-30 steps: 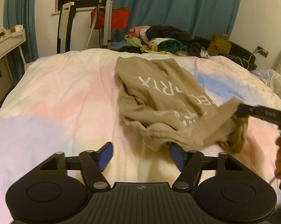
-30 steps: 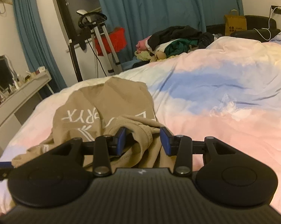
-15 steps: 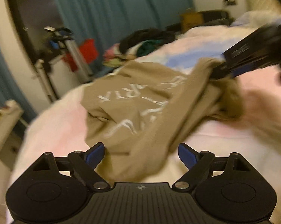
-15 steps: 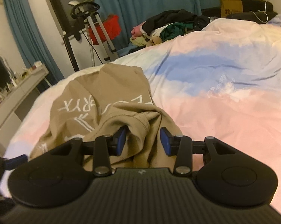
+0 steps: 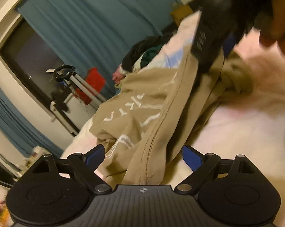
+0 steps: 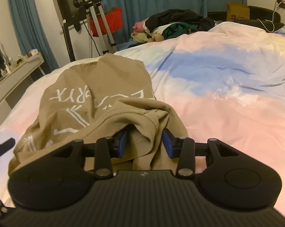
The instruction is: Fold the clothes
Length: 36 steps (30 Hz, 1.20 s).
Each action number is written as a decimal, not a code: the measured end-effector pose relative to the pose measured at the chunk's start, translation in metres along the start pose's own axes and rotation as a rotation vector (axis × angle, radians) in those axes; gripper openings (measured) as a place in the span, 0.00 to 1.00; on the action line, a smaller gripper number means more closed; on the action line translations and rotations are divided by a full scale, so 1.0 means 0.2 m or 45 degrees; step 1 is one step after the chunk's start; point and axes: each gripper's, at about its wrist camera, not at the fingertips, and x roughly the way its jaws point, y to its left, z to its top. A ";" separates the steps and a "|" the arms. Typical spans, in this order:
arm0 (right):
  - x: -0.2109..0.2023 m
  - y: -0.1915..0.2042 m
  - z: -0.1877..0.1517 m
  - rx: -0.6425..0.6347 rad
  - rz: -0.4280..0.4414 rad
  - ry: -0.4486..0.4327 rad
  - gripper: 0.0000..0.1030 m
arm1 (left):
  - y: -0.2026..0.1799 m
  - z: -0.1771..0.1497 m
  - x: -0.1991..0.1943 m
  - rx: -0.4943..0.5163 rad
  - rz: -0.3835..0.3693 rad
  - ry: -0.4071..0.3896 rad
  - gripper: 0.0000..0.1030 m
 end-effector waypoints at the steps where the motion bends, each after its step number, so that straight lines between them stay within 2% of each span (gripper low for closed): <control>1: 0.00 -0.01 0.00 0.013 0.000 -0.011 0.42 | 0.01 0.00 0.02 -0.015 0.028 0.019 0.89; 4: -0.02 -0.02 0.00 0.051 0.000 -0.046 0.42 | 0.10 0.01 0.01 -0.140 0.119 0.021 0.92; 10: -0.04 -0.06 0.01 0.117 -0.015 -0.098 0.41 | 0.34 0.01 -0.20 -0.479 0.305 -0.166 0.94; 13: -0.05 -0.07 0.01 0.138 -0.016 -0.124 0.41 | 0.46 -0.01 -0.26 -0.644 0.285 -0.180 0.95; 16: -0.07 -0.05 0.02 0.106 -0.045 -0.159 0.41 | 0.49 -0.01 -0.25 -0.630 0.257 -0.105 0.95; 22: -0.06 -0.03 0.00 0.079 -0.081 -0.147 0.41 | 0.41 -0.03 -0.11 -0.527 0.109 0.083 0.94; 23: -0.05 -0.03 -0.01 0.073 -0.095 -0.137 0.41 | 0.39 -0.03 -0.10 -0.490 0.115 0.097 0.94; 26: -0.02 -0.03 -0.03 0.057 -0.137 -0.108 0.41 | 0.37 -0.06 -0.03 -0.455 0.219 0.148 0.94; 29: 0.01 -0.03 -0.05 0.041 -0.178 -0.078 0.41 | 0.49 -0.11 -0.03 -0.622 0.266 0.170 0.94; 32: 0.02 -0.04 -0.06 0.067 -0.218 -0.078 0.41 | 0.61 -0.15 -0.13 -0.760 0.300 0.141 0.98; 36: -0.11 0.00 -0.04 0.065 -0.258 -0.253 0.41 | 0.67 -0.11 -0.25 -0.815 0.350 0.046 0.98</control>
